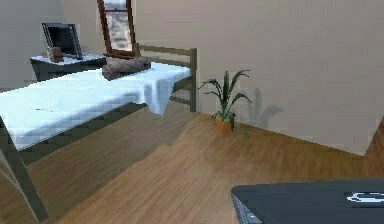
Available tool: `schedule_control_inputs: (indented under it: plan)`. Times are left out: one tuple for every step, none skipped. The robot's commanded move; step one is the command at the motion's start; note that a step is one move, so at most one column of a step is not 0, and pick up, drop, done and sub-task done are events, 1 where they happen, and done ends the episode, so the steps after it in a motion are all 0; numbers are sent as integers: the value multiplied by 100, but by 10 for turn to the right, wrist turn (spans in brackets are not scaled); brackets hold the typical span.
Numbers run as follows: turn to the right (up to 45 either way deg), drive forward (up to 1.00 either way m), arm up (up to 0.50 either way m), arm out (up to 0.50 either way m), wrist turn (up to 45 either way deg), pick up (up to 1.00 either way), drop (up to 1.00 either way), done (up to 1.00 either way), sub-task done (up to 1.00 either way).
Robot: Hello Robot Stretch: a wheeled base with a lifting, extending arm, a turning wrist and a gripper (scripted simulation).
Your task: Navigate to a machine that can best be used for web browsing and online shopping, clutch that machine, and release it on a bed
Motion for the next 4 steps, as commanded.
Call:
schedule_control_inputs:
  plan:
    - [0,0,0,-44,0,0,0,0,0]
    - [-60,0,0,0,0,0,0,0,0]
    - [0,100,0,0,0,0,0,0,0]
    - [-30,0,0,0,0,0,0,0,0]
